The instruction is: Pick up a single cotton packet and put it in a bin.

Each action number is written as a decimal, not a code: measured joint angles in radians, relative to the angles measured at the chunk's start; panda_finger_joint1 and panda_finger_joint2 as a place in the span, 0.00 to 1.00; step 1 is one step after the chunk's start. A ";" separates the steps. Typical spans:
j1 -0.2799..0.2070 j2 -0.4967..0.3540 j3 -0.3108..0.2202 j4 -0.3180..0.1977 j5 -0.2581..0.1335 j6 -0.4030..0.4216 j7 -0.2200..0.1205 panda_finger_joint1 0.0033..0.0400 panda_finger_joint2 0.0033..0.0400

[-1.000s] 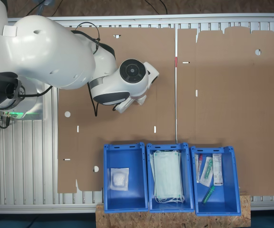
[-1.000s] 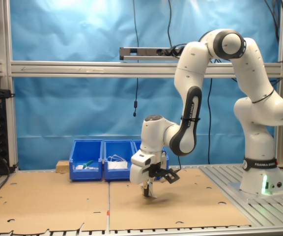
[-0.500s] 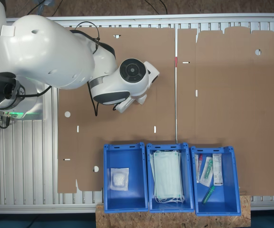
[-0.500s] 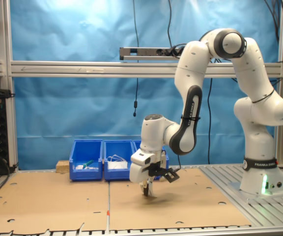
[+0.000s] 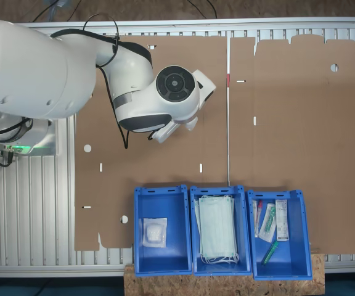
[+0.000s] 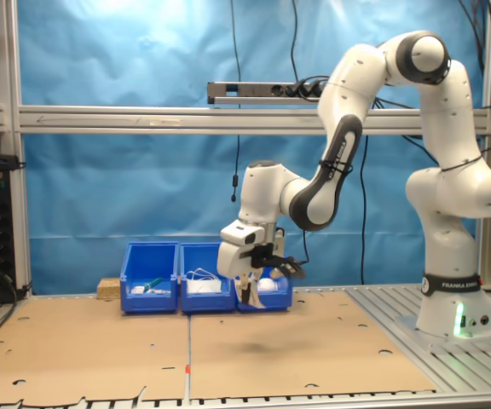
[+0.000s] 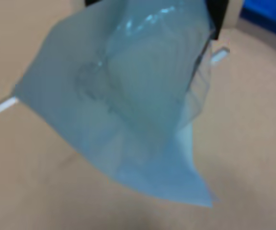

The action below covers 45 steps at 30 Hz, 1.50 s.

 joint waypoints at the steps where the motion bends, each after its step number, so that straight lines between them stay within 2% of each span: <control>1: 0.000 -0.021 0.000 0.000 0.000 -0.015 0.000 0.05 0.05; 11: 0.000 -0.251 -0.027 0.000 0.000 -0.187 0.000 0.05 0.05; 16: 0.000 -0.336 -0.072 0.000 0.000 -0.249 0.000 0.05 0.05; 20: -0.002 -0.377 -0.130 0.004 0.000 -0.285 0.000 0.05 0.05; 26: -0.010 -0.386 -0.230 0.028 0.000 -0.327 0.000 0.06 0.06; 28: -0.011 -0.384 -0.247 0.035 0.000 -0.332 0.000 0.06 0.06; 30: -0.014 -0.370 -0.296 0.062 0.000 -0.346 0.000 0.06 0.06; 34: -0.019 -0.340 -0.355 0.105 0.000 -0.360 0.000 0.06 0.06; 39: -0.024 -0.310 -0.414 0.139 0.000 -0.362 0.000 0.06 0.06; 45: -0.027 -0.303 -0.464 0.141 -0.019 -0.351 0.000 0.06 0.06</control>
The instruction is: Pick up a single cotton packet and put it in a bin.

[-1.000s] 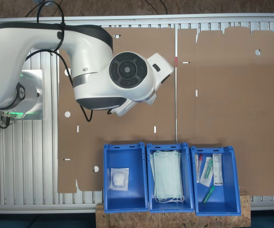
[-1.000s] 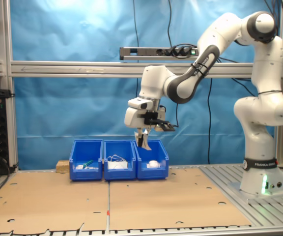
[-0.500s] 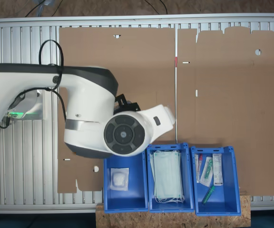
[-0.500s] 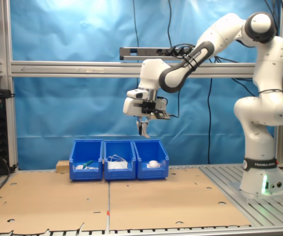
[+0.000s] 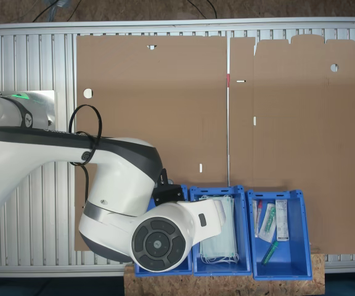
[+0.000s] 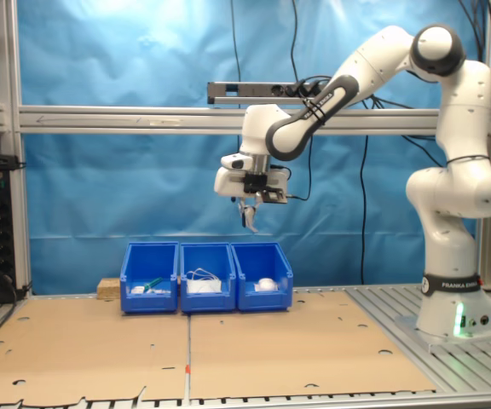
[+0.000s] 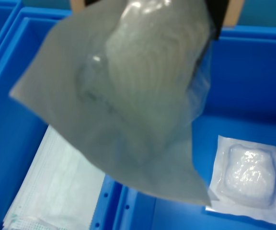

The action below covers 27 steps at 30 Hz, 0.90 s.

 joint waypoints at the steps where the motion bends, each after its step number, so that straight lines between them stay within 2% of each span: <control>1: 0.000 0.000 -0.006 -0.001 -0.005 0.003 0.000 0.06 0.06; 12: -0.002 0.004 -0.053 -0.019 -0.044 0.030 -0.008 0.06 0.06; 27: -0.002 0.009 -0.074 -0.019 -0.057 0.040 -0.026 0.06 0.06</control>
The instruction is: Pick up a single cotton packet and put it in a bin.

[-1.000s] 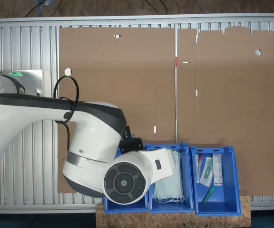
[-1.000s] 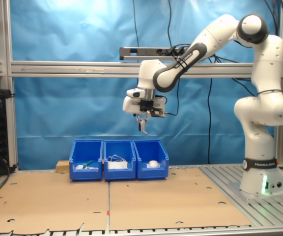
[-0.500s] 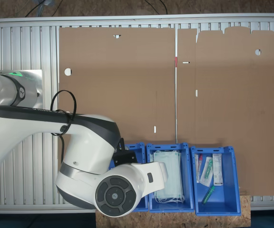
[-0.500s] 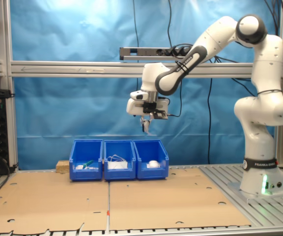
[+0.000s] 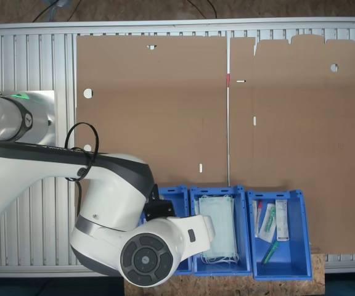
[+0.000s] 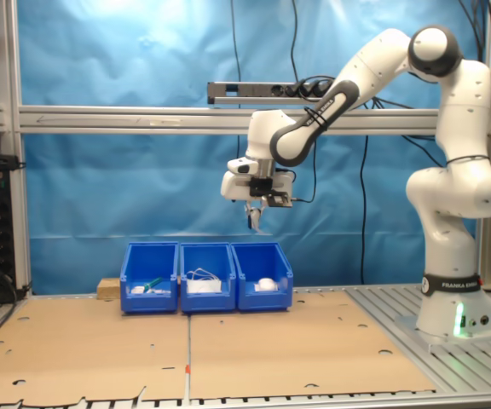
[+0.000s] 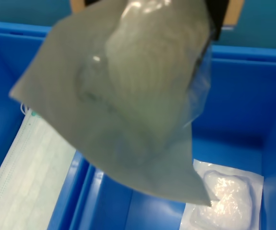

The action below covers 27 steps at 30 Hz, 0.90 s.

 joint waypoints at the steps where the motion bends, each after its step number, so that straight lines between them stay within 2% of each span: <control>1: 0.000 0.000 -0.001 0.000 0.000 0.001 -0.005 0.06 0.06; 13: 0.000 0.006 -0.004 0.000 -0.003 0.007 -0.069 0.06 0.06; 27: 0.000 0.009 -0.014 0.000 -0.004 0.010 -0.114 0.06 0.06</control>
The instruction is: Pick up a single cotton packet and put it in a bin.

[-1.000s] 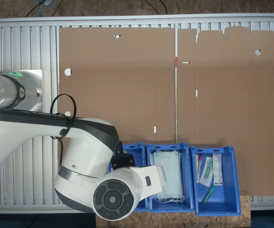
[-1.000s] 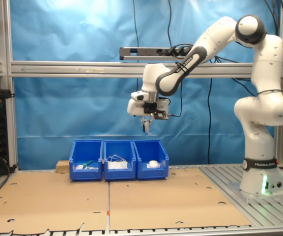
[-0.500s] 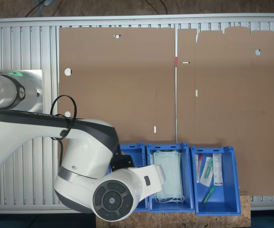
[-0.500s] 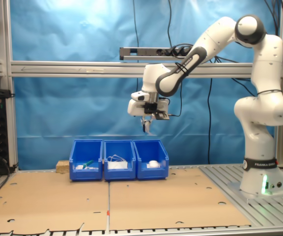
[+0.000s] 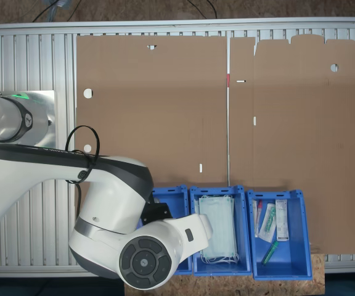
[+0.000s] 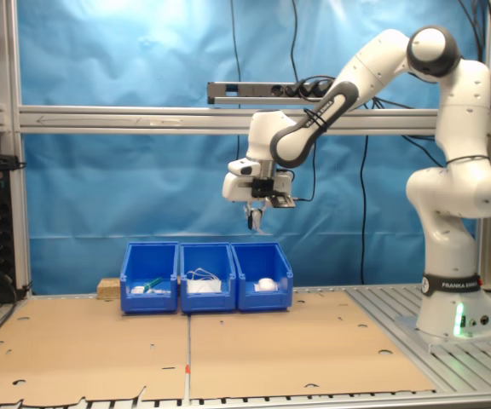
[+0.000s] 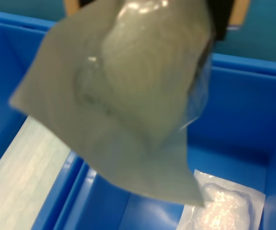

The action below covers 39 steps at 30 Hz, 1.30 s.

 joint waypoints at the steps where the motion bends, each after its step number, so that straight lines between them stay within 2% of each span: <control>1: 0.000 0.000 -0.002 0.000 0.000 0.000 -0.002 0.06 0.06; 2: 0.000 0.000 -0.003 0.000 0.000 0.000 -0.004 0.06 0.06; 3: 0.000 0.000 -0.005 0.000 0.000 0.000 -0.006 0.23 0.23; 8: 0.000 0.000 -0.009 0.000 0.000 0.001 -0.018 0.23 0.23; 9: 0.000 0.000 -0.010 0.000 0.000 0.001 -0.019 0.47 0.47; 18: 0.000 0.000 -0.013 0.000 0.000 0.001 -0.034 0.47 0.47; 19: 0.000 0.000 -0.013 0.000 0.000 0.001 -0.035 0.94 0.94; 23: 0.000 0.000 -0.013 0.000 0.000 0.001 -0.038 0.94 0.94; 24: 0.000 0.000 -0.013 0.000 0.000 0.001 -0.038 0.98 0.98; 39: 0.000 0.000 -0.013 0.000 0.000 0.001 -0.040 1.00 1.00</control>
